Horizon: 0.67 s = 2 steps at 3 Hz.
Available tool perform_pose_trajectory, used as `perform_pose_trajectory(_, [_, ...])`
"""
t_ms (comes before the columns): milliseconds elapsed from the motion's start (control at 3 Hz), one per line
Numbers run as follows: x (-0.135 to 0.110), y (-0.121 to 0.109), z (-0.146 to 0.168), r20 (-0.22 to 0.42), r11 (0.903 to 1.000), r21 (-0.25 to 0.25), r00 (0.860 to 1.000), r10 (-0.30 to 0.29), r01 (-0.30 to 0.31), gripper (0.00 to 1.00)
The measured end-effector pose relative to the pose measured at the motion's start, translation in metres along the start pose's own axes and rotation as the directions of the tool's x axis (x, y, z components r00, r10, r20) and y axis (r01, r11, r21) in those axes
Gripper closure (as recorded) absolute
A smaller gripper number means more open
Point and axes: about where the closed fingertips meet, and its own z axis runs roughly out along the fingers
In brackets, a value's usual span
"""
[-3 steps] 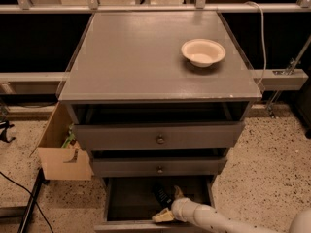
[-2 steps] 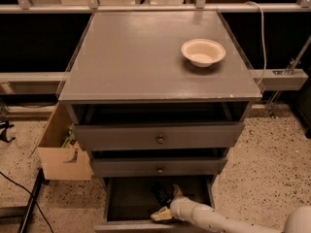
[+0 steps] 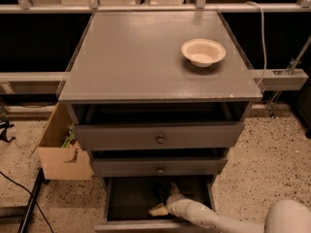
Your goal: Pick rxbar blueberry from bottom drawer and place on counter
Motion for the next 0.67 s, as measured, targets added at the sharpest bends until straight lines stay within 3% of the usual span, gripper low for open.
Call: perform_pose_trajectory(667, [0.0097, -0.0088, 0.0006, 0.000, 0.9993, 0.036, 1.000, 0.000, 0.000, 0.00])
